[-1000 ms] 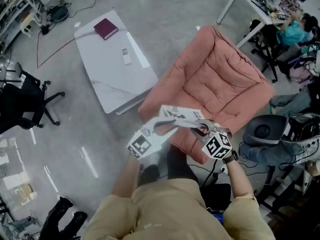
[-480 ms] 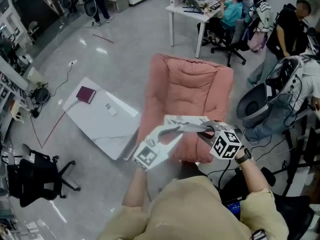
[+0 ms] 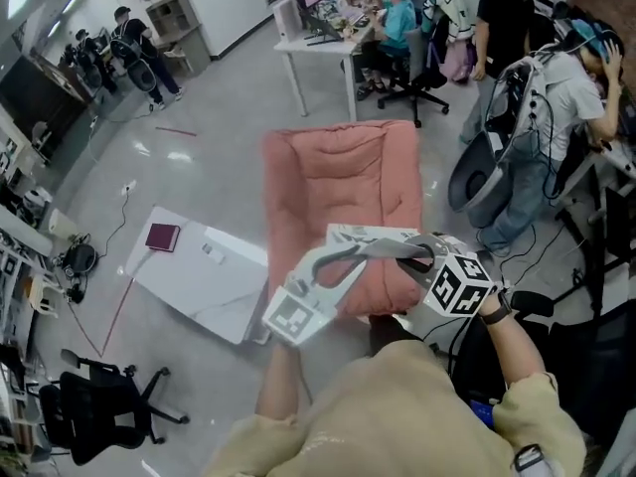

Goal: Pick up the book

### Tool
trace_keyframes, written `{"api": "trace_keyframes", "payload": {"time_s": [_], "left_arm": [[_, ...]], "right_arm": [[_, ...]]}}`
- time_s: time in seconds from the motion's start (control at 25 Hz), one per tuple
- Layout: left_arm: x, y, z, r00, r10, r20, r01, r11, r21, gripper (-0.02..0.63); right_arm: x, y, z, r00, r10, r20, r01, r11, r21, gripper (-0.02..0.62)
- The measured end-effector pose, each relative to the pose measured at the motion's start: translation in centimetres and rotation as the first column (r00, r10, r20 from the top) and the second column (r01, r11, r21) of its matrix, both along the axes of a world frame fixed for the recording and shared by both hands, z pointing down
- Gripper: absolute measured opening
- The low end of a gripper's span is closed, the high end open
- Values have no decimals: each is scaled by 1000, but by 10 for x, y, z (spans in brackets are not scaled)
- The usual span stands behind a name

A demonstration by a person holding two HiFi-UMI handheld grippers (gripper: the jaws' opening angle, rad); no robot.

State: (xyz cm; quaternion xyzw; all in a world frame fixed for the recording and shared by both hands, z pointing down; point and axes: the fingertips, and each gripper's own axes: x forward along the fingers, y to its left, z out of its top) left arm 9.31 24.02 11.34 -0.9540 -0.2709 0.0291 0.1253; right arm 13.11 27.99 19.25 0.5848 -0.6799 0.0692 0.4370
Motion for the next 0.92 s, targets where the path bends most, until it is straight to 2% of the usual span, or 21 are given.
{"api": "trace_keyframes", "payload": {"time_s": [0.24, 0.44, 0.72, 0.92], "left_arm": [[-8, 25, -2, 1000, 6, -18, -7, 998, -68, 77], [-9, 27, -10, 998, 8, -66, -12, 999, -49, 78], [-1, 29, -4, 998, -22, -64, 18, 998, -65, 81], [5, 6, 15, 998, -63, -30, 60, 993, -103, 88]], "right_arm": [[-7, 28, -4, 999, 33, -34, -34, 999, -1, 57], [-9, 29, -9, 999, 36, -32, -35, 999, 17, 57], [-2, 32, -3, 1000, 21, -18, -21, 1000, 0, 57], [1, 11, 17, 999, 23, 38, -22, 1000, -2, 57]]}}
